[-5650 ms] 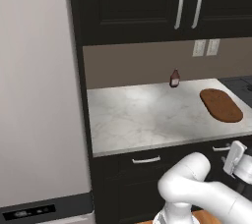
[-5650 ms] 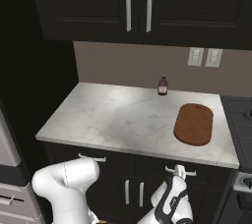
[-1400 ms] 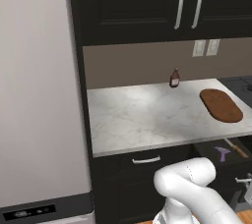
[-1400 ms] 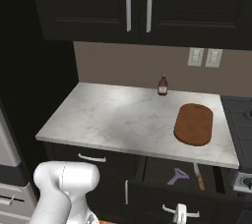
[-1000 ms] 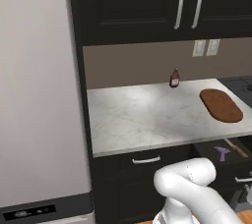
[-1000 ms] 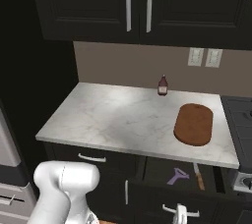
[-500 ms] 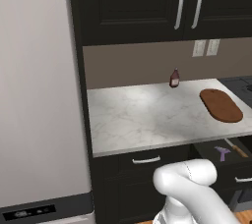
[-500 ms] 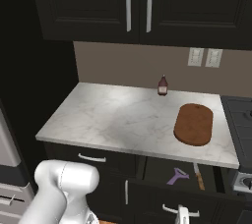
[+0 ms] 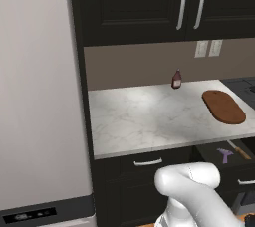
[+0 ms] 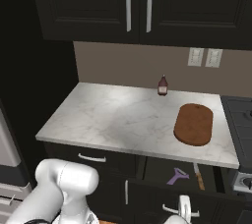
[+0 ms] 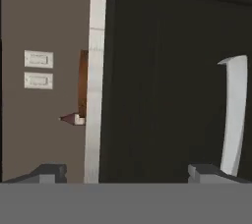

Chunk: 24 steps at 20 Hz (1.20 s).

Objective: Open the drawer on the right and place the cutting tools on the cutting board.

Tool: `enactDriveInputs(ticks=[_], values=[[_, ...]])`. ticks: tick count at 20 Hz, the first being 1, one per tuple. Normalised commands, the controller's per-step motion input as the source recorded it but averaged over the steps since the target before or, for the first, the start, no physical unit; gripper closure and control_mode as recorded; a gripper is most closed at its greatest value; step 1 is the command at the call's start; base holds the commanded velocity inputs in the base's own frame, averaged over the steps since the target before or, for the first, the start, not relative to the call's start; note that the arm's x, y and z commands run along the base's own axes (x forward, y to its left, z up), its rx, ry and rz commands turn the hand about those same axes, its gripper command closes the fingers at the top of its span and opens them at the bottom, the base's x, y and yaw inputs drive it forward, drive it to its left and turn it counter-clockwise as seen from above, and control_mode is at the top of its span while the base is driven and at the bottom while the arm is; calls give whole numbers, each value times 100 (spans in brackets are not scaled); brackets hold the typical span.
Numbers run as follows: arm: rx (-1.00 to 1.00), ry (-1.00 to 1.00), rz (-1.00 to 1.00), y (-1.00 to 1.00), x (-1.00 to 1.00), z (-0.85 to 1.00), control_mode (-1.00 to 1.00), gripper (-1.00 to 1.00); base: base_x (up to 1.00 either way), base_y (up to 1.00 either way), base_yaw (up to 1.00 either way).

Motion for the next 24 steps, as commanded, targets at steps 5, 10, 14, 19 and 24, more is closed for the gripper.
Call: enactDriveInputs(ticks=[5, 10, 14, 19, 24], values=[[-6, 17, 3, 5, 0, 40, -100, -100, 0, 0, 0], [-5, 24, 2, 8, 0, 39, -100, -100, 0, 0, 0], [-5, 22, 0, 5, 0, 29, -100, -100, 0, 0, 0], [-4, 20, 0, 12, 16, 7, -100, -100, 0, 0, 0], [-2, 17, 0, 16, 33, 0, -100, -100, 0, 0, 0]])
